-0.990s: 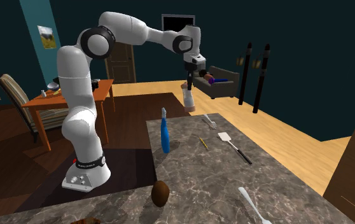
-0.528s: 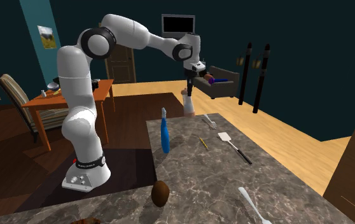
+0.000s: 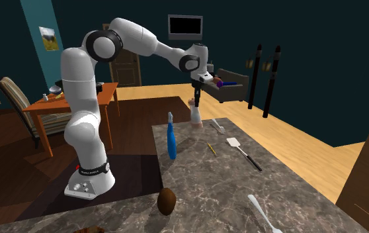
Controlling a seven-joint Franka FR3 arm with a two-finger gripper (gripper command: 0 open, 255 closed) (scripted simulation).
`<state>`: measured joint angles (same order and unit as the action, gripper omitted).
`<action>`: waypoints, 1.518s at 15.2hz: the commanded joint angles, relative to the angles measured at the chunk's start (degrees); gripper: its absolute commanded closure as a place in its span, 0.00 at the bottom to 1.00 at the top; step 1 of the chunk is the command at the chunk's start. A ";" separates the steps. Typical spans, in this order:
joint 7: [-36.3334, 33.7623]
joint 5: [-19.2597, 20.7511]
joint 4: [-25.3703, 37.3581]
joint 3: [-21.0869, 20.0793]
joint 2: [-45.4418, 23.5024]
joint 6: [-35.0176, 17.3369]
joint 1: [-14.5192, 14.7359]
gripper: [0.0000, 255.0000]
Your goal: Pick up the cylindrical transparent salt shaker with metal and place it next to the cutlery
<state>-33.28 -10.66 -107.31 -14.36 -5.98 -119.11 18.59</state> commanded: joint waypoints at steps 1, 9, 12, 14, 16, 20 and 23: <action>0.09 0.01 -0.94 -0.06 -0.47 -1.46 0.10 1.00; 0.66 -0.05 -3.68 -0.11 -1.83 -5.51 0.23 1.00; 0.66 -0.05 -3.68 -0.11 -1.83 -5.51 0.23 1.00; 0.66 -0.05 -3.68 -0.11 -1.83 -5.51 0.23 1.00; 0.66 -0.05 -3.68 -0.11 -1.83 -5.51 0.23 0.00; 0.66 -0.05 -3.68 -0.11 -1.83 -5.51 0.23 0.00; 0.86 -0.31 -0.98 0.26 0.62 -0.27 -0.43 0.00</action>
<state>-32.37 -10.93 -109.09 -14.18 -6.04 -120.95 18.29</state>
